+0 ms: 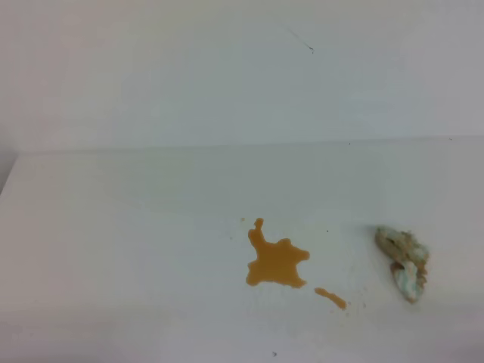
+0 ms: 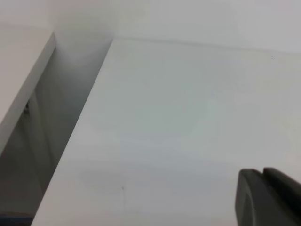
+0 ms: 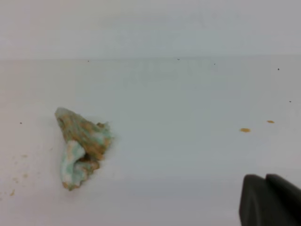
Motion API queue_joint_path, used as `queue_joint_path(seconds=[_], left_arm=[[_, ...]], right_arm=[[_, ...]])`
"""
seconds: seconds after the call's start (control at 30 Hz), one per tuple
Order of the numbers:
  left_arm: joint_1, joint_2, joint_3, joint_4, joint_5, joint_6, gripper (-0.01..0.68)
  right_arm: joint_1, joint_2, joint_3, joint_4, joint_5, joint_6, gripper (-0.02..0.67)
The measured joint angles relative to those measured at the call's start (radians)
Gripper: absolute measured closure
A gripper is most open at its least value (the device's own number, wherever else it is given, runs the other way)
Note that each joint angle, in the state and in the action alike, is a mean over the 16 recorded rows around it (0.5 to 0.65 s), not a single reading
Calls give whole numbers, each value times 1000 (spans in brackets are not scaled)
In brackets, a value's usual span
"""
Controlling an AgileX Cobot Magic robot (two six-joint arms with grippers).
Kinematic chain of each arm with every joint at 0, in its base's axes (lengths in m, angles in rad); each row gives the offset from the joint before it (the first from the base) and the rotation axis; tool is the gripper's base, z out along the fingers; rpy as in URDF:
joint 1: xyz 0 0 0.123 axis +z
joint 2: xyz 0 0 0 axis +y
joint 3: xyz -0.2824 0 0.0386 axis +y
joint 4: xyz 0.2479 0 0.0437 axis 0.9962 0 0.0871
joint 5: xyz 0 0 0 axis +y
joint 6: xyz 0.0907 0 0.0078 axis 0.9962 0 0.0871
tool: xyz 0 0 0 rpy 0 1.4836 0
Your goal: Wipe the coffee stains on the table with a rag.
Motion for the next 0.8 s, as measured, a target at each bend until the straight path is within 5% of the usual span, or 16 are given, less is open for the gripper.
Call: queue_joint_path(seconds=[0.8], left_arm=[[0,0,0,0,0,0,675]], right_arm=[[0,0,0,0,0,0,651]])
